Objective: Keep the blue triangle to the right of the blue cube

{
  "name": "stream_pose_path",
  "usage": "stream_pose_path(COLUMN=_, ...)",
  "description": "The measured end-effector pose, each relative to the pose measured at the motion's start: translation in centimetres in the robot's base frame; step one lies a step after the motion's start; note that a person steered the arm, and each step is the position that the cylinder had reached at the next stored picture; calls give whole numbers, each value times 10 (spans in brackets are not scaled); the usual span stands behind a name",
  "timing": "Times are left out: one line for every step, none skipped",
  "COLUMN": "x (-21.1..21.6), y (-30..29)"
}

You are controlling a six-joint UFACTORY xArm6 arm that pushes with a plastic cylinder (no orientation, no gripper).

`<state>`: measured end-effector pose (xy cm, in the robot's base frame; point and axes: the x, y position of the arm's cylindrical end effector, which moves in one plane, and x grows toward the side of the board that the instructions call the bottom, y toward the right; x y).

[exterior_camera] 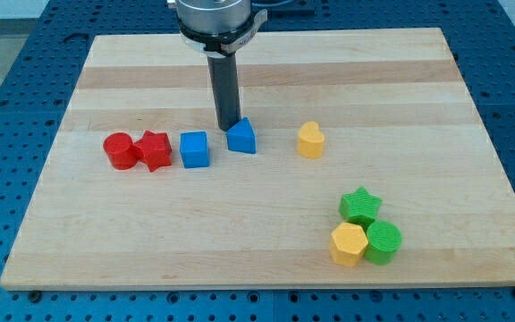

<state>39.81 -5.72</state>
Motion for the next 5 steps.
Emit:
stream_pose_path(x=0, y=1)
stream_pose_path(x=0, y=2)
stream_pose_path(x=1, y=2)
stream_pose_path(x=5, y=6)
stream_pose_path(x=8, y=16)
